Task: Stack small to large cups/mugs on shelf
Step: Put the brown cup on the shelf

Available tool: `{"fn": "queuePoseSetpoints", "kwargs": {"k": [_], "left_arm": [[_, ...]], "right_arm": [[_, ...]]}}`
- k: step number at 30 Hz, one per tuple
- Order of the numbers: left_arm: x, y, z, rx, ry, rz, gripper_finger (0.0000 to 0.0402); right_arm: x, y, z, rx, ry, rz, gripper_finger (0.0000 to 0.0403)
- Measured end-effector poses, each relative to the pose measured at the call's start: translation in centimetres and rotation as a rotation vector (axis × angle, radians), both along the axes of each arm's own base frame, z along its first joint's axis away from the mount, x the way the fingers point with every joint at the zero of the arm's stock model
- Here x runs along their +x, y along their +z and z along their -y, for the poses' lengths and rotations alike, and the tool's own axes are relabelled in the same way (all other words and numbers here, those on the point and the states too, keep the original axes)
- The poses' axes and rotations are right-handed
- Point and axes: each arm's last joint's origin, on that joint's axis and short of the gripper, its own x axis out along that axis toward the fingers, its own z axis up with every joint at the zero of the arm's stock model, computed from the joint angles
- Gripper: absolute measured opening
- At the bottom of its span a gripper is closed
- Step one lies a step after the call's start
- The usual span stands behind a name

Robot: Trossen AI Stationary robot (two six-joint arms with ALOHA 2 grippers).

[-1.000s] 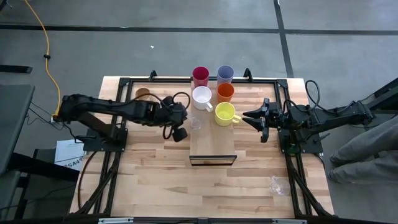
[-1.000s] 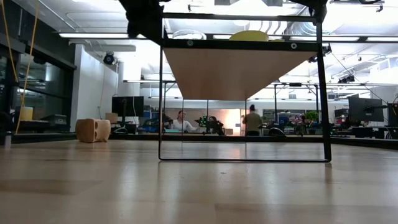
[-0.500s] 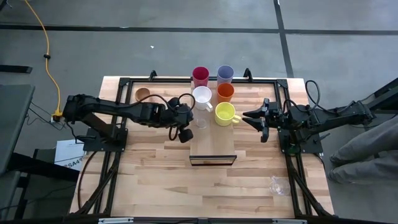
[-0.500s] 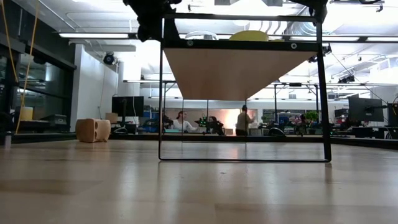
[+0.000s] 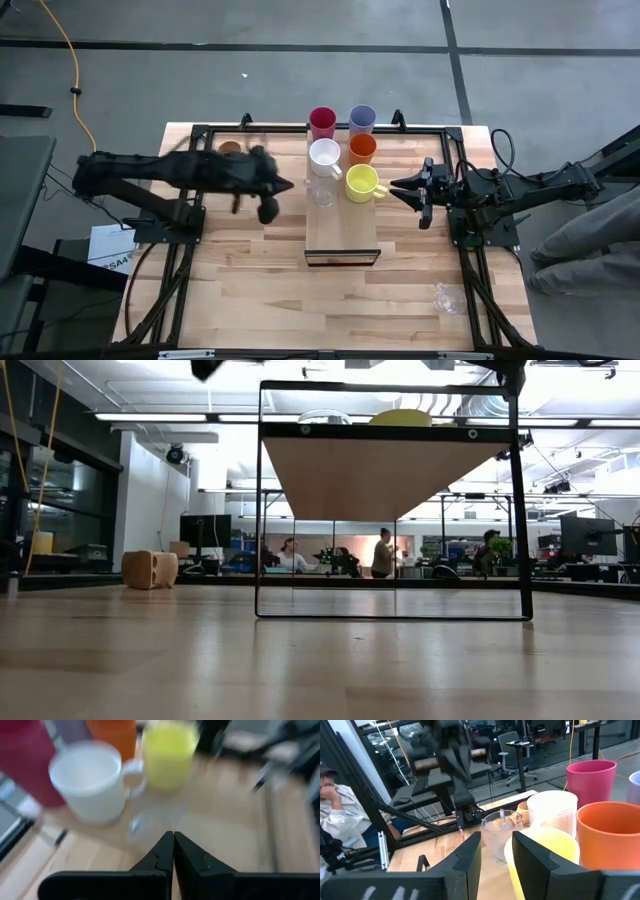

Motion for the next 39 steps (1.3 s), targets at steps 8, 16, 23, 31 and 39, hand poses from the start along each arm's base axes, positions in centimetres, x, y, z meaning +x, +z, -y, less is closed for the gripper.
{"fn": "queuePoseSetpoints", "kwargs": {"k": [8, 16, 23, 31, 39], "left_arm": [[-5.8, 1.1, 0.5, 0.039, -0.036, 0.492, 0.0000], [-11.2, -2.8, 0.8, -0.017, -0.015, 0.725, 0.0000], [-12.5, -3.0, 0.9, 0.019, -0.024, 0.753, 0.0010], [-12.5, -3.0, 0.9, 0.038, -0.028, 0.747, 0.0042], [-12.5, -3.0, 0.8, 0.044, -0.009, 0.747, 0.0072]], "right_arm": [[0.0, 0.0, 0.0, -0.064, 0.003, -0.011, 0.0101], [0.0, 0.1, 0.0, -0.063, 0.003, -0.002, 0.0101], [0.0, 0.1, 0.0, -0.063, 0.003, -0.002, 0.0101], [0.0, 0.1, 0.0, -0.063, 0.003, -0.002, 0.0101], [0.0, 0.1, 0.0, -0.063, 0.003, -0.002, 0.0101]]}}
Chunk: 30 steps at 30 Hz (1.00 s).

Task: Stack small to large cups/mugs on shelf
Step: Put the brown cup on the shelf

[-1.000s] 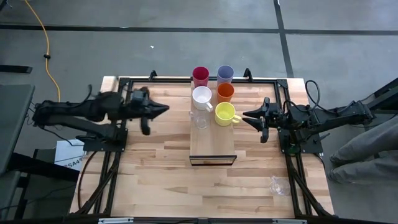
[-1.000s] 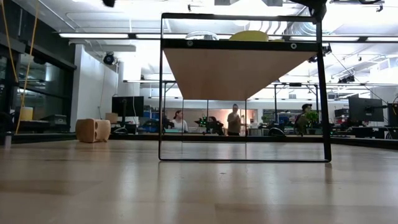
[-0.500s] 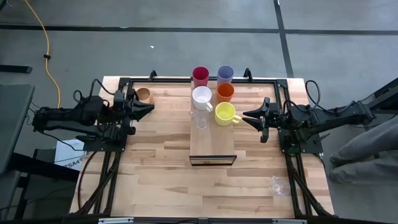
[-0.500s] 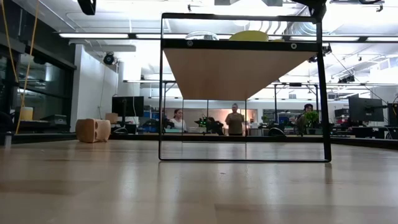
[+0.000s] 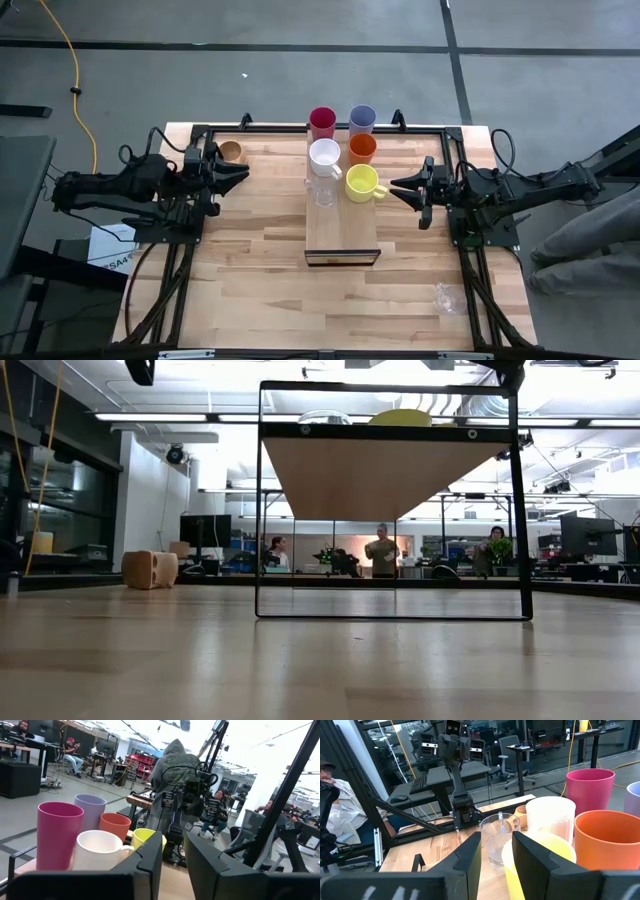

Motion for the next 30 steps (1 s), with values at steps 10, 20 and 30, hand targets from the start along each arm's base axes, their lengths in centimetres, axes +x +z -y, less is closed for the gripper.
{"fn": "queuePoseSetpoints", "kwargs": {"k": [10, 20, 30], "left_arm": [[0.00, -0.04, -0.03, -0.001, 0.009, -0.004, 0.0098], [0.00, -0.05, -0.05, -0.003, 0.017, -0.005, 0.0134], [-0.02, -0.05, -0.09, -0.004, 0.031, -0.005, 0.0164]], "right_arm": [[0.00, 0.00, 0.00, 0.000, 0.000, 0.000, 0.0101], [0.00, 0.00, 0.00, 0.000, 0.000, 0.000, 0.0101], [0.00, 0.01, 0.00, 0.005, 0.000, 0.002, 0.0101]]}}
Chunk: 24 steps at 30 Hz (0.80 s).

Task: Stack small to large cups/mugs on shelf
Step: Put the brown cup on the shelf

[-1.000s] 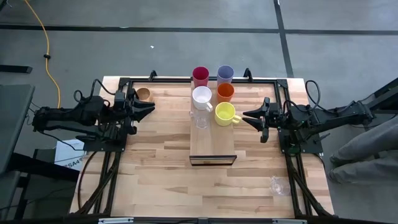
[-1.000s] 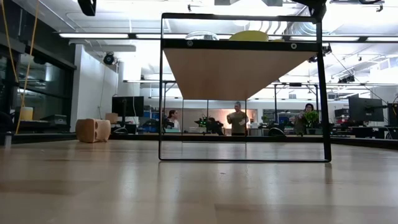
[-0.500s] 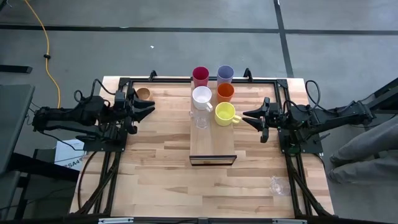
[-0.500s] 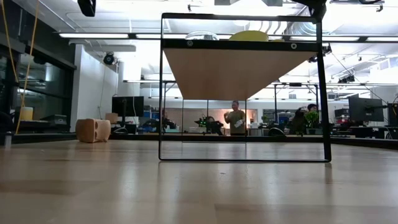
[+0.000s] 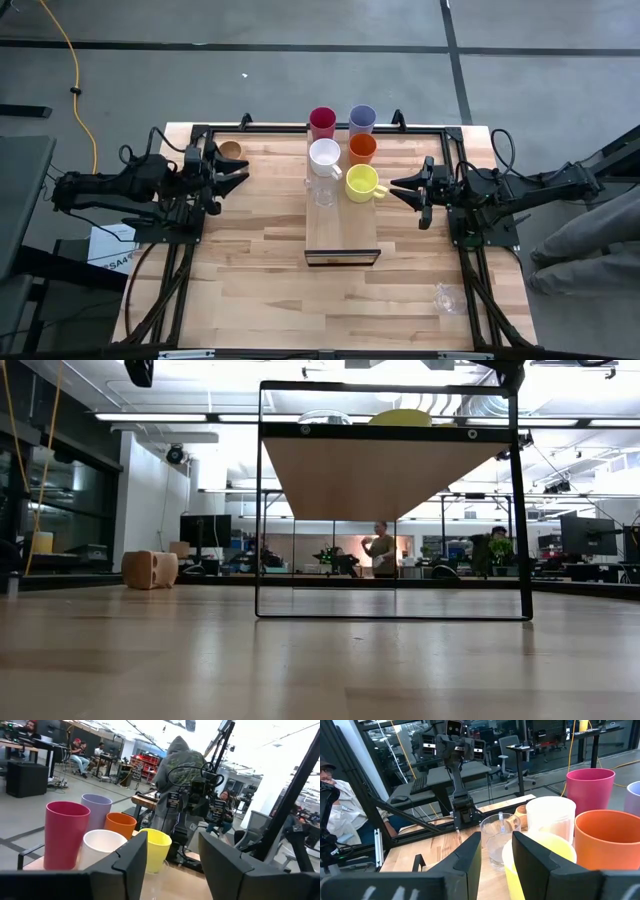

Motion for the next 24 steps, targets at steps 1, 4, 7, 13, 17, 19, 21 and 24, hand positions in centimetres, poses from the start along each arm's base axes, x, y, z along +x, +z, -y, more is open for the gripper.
{"fn": "queuePoseSetpoints", "kwargs": {"k": [1, 4, 7, 13, 17, 19, 21, 24], "left_arm": [[0.0, 0.0, 0.0, 0.000, 0.002, 0.000, 0.0167], [0.1, -0.1, -0.2, -0.025, 0.068, -0.007, 0.0175], [0.2, -0.5, -0.7, -0.157, 0.269, -0.063, 0.0179], [1.1, -0.7, -2.6, -0.367, 0.532, -0.288, 0.0179], [2.0, -0.8, -5.3, -0.517, 0.627, -0.515, 0.0179], [2.7, -1.2, -6.9, -0.607, 0.641, -0.629, 0.0179], [3.2, -1.8, -8.8, -0.679, 0.643, -0.726, 0.0179], [4.0, -3.2, -11.4, -0.745, 0.669, -0.855, 0.0179]], "right_arm": [[0.0, 0.0, 0.0, 0.000, 0.000, 0.000, 0.0101], [0.0, 0.0, 0.0, 0.001, 0.000, 0.000, 0.0101], [0.0, 0.0, 0.0, 0.003, 0.000, 0.001, 0.0101], [0.0, 0.0, 0.0, 0.002, 0.000, 0.001, 0.0101], [0.0, 0.0, 0.0, -0.003, -0.010, -0.001, 0.0101], [0.0, 0.0, 0.0, -0.005, -0.015, -0.001, 0.0101], [0.0, 0.0, 0.1, -0.005, -0.017, -0.002, 0.0101], [0.0, 0.0, 0.1, -0.005, -0.017, -0.002, 0.0101]]}}
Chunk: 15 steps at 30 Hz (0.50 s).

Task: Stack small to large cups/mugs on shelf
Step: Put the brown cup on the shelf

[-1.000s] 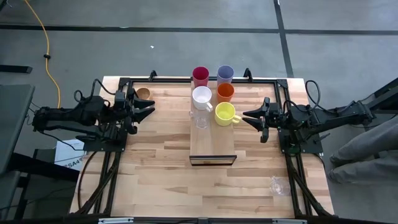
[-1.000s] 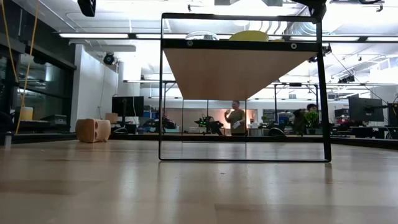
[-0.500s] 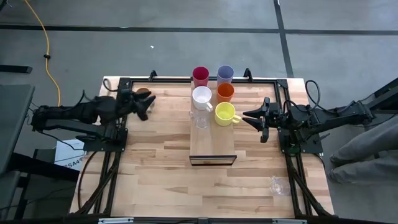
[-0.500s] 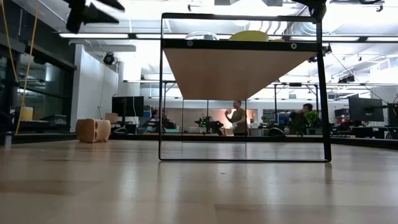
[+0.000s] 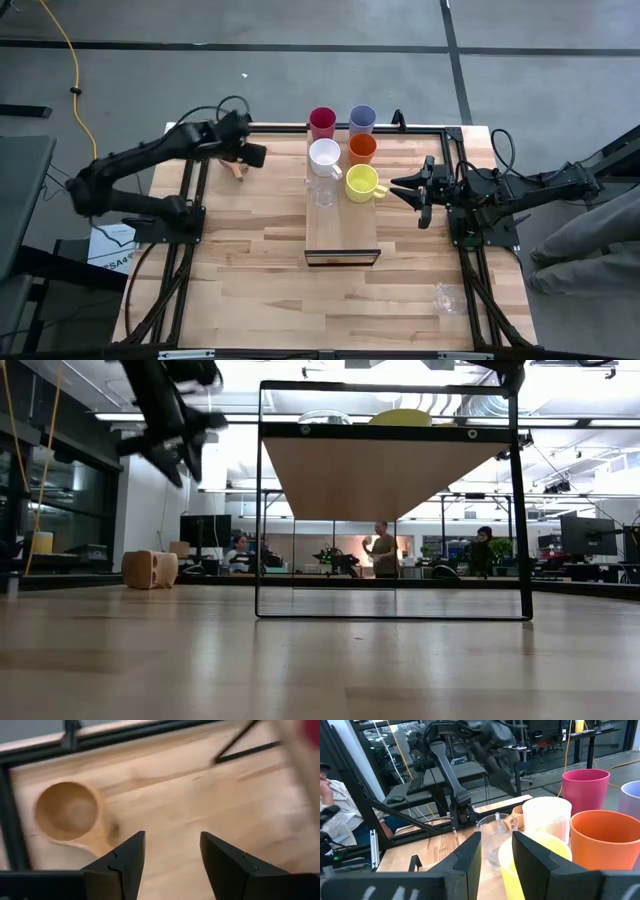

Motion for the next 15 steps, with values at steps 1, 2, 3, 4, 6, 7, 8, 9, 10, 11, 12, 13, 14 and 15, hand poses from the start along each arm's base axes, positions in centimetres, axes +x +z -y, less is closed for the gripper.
{"fn": "queuePoseSetpoints", "kwargs": {"k": [1, 2, 3, 4, 6, 7, 8, 9, 10, 11, 12, 13, 14, 15], "left_arm": [[0.2, -0.5, -0.8, -0.018, 0.011, -0.030, 0.0179], [0.4, -1.0, -1.6, -0.039, 0.029, -0.056, 0.0179], [0.5, -1.6, -2.3, -0.061, 0.048, -0.085, 0.0179], [0.6, -2.3, -3.0, -0.083, 0.062, -0.113, 0.0179], [0.7, -3.6, -4.3, -0.126, 0.081, -0.163, 0.0179], [0.7, -4.2, -4.8, -0.146, 0.089, -0.190, 0.0179], [0.7, -4.8, -5.3, -0.165, 0.095, -0.216, 0.0179], [0.7, -5.4, -5.8, -0.182, 0.106, -0.236, 0.0179], [0.6, -5.9, -6.3, -0.198, 0.118, -0.250, 0.0179], [0.5, -6.4, -6.7, -0.213, 0.131, -0.262, 0.0179], [0.4, -6.8, -7.1, -0.228, 0.144, -0.274, 0.0179], [0.3, -7.3, -7.6, -0.243, 0.157, -0.284, 0.0179], [0.1, -7.7, -8.0, -0.259, 0.169, -0.285, 0.0179], [0.0, -8.1, -8.4, -0.282, 0.177, -0.279, 0.0179]], "right_arm": [[0.0, 0.0, 0.0, 0.000, 0.000, 0.000, 0.0101], [0.0, 0.0, 0.0, 0.000, 0.000, 0.000, 0.0101], [0.0, 0.0, 0.0, 0.000, 0.000, 0.000, 0.0101], [0.0, 0.0, 0.0, 0.000, 0.000, 0.000, 0.0101], [0.0, 0.0, 0.0, 0.000, 0.000, -0.001, 0.0101], [0.0, 0.0, 0.0, 0.000, 0.000, -0.001, 0.0101], [0.0, 0.0, 0.0, 0.000, 0.000, -0.001, 0.0101], [0.0, 0.0, 0.0, 0.000, 0.000, -0.001, 0.0101], [0.0, 0.0, 0.0, 0.000, 0.000, -0.001, 0.0101], [0.0, 0.0, 0.0, -0.001, 0.000, -0.001, 0.0101], [0.0, 0.0, 0.0, 0.000, 0.000, -0.001, 0.0101], [0.0, 0.0, 0.0, -0.001, -0.001, -0.002, 0.0101], [0.0, 0.0, 0.0, -0.001, -0.001, -0.002, 0.0101], [0.0, 0.0, 0.0, -0.001, 0.000, -0.002, 0.0101]]}}
